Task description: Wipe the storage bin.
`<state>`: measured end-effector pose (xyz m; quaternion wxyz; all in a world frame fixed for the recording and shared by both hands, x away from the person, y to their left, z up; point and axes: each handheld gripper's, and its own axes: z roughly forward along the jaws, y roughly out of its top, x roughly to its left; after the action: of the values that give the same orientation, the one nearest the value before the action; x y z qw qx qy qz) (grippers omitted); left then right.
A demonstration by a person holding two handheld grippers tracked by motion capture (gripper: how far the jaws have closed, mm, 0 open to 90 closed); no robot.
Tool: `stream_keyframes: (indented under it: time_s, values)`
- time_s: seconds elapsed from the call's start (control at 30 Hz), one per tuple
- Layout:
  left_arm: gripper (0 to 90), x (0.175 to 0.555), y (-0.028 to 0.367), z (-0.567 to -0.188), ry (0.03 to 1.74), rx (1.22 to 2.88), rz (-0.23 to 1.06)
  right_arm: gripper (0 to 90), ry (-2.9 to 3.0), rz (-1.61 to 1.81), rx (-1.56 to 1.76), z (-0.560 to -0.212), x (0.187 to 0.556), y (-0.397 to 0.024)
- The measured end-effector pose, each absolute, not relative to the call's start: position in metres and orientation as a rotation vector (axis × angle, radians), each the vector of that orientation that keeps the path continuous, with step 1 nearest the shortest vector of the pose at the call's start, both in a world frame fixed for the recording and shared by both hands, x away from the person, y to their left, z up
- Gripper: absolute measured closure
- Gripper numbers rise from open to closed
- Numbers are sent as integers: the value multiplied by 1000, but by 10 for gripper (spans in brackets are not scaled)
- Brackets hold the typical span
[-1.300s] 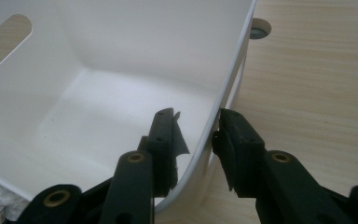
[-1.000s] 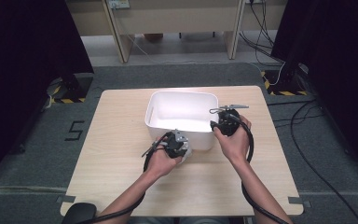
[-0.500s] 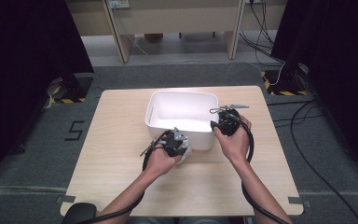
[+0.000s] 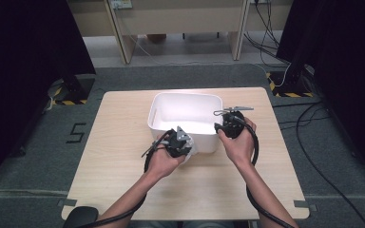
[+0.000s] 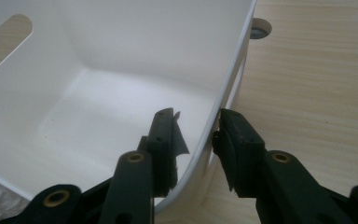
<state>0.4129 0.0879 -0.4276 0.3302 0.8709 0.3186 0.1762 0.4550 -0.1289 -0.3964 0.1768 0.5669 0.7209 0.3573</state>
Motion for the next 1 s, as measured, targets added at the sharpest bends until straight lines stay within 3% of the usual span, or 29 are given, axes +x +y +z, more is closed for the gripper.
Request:
stream_keyframes:
  time_s: [1.0]
  values:
    - [762,410,83,-413,826,2242,481,673,2040,1010,1605,-396,455,-129]
